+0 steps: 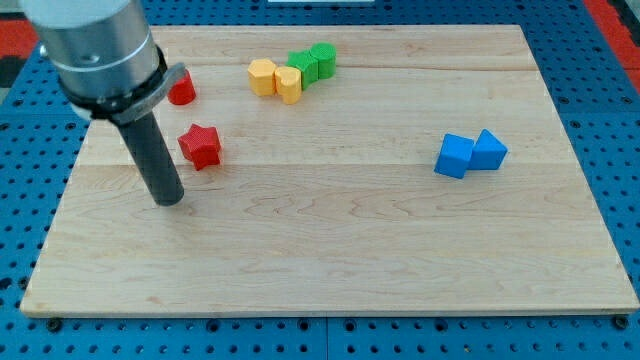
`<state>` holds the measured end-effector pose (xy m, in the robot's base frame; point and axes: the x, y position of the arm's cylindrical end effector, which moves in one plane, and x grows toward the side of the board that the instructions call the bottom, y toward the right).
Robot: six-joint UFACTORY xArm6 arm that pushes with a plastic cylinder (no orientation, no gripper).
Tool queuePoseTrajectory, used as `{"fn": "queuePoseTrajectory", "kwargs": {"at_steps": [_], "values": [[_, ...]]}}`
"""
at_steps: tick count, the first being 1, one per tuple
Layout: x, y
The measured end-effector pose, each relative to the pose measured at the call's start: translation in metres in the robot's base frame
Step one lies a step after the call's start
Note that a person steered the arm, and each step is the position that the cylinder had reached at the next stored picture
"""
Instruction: Move the group of yellow and green blocks to the right
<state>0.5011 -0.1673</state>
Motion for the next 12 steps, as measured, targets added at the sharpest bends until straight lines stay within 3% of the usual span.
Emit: {"fn": "queuePoseTrajectory", "kwargs": {"at_steps": [2,6,9,10,11,12], "values": [[-0.009,0.035],[-0.118,-0.003],[-0.170,-0.027],[-0.155,-0.028],[-0.090,-0.028],[-0.050,-0.028]]}}
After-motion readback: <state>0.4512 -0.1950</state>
